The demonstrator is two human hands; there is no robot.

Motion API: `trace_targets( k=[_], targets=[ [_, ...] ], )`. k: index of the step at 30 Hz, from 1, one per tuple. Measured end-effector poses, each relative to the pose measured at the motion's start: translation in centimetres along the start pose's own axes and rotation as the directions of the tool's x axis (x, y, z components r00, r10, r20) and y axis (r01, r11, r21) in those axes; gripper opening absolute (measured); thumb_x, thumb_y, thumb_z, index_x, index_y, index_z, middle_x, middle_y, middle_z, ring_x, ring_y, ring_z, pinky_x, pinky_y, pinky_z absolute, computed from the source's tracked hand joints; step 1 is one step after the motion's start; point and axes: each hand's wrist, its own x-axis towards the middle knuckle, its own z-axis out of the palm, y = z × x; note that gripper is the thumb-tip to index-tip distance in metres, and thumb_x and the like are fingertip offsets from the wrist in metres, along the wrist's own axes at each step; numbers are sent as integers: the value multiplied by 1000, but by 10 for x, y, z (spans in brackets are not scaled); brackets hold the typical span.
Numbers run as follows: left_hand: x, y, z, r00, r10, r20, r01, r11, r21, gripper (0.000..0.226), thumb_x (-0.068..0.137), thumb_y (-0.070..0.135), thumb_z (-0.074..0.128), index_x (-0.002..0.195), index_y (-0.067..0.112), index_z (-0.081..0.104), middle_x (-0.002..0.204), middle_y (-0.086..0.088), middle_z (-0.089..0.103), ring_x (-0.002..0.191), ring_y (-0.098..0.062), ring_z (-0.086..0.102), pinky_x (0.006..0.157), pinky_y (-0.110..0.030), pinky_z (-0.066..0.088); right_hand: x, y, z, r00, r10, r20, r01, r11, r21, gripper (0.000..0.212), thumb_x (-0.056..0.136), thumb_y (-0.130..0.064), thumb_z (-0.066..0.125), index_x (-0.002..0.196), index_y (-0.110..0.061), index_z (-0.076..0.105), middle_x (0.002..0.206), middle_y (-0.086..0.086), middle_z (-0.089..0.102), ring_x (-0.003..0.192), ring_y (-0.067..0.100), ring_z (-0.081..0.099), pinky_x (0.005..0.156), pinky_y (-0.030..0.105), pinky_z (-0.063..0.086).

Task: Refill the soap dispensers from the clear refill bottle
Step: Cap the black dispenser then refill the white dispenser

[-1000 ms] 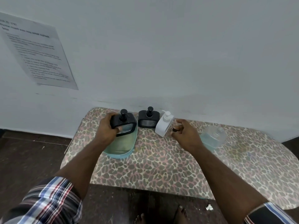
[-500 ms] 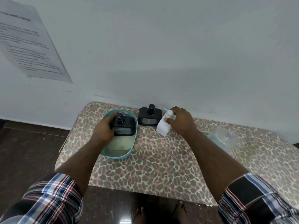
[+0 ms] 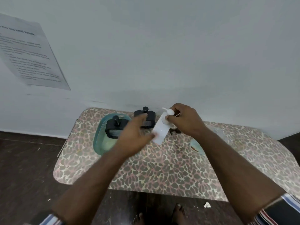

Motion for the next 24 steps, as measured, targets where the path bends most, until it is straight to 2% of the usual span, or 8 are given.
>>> trace_targets(
  k=[2,5,8,12,17,19,21,24],
  targets=[
    [-7,14,26,994,10,108,-3,998,-68,87,82,42,82,155,27,36,144,16,46,123,-7,53,102,-38,52,-14,-16,-14,999,-8,-36,9,1000,15,10,86,-25,72,88,-19,64,83,-6,65,75,11,59,63,29,46],
    [-11,29,37,1000,29,2,-29,995,-91,59,84,39,77,134,29,47,123,5,62,103,-14,63,85,-44,59,-33,-32,-29,999,-18,-49,18,1000,8,22,85,-34,75,89,-17,62,84,-2,66,75,13,60,61,26,44],
    [-18,40,37,996,77,55,-77,997,0,49,87,40,71,129,28,49,113,5,64,97,-18,65,80,-42,58,-49,-38,-41,997,-53,-48,46,988,-146,32,82,-41,78,89,-14,61,84,-1,65,76,14,59,61,28,44],
    [-25,50,27,976,166,141,-162,986,-42,41,83,37,73,119,31,54,105,3,67,89,-16,68,69,-38,59,-64,-48,-64,997,-80,-13,76,982,-173,24,81,-32,81,92,-16,66,90,-2,67,83,17,61,71,34,49],
    [-31,55,12,956,227,185,-213,973,-94,40,88,23,77,111,45,54,109,7,67,97,-15,69,78,-46,65,-84,-58,-92,968,-183,175,204,972,-114,32,78,-10,79,106,-21,70,108,-12,70,98,7,65,83,27,53],
    [-34,61,9,955,256,152,-244,966,-88,40,85,30,76,115,45,53,109,12,66,98,-12,68,81,-45,64,-90,-58,-93,973,-189,135,198,978,-58,46,80,-22,82,121,-27,61,114,-13,64,100,6,63,84,25,53],
    [-36,66,10,949,277,152,-267,960,-87,43,83,34,74,121,40,55,109,12,67,97,-10,68,83,-44,63,-96,-59,-90,988,-153,31,156,979,-129,58,78,-41,84,127,-31,54,108,-12,62,93,5,61,79,26,53],
    [-40,69,14,948,265,179,-254,964,-84,46,88,27,76,127,36,54,113,8,67,99,-15,69,80,-44,65,-101,-58,-93,987,-159,3,159,982,-105,53,77,-27,81,123,-32,55,103,-9,67,91,8,64,79,31,58]
  ],
)
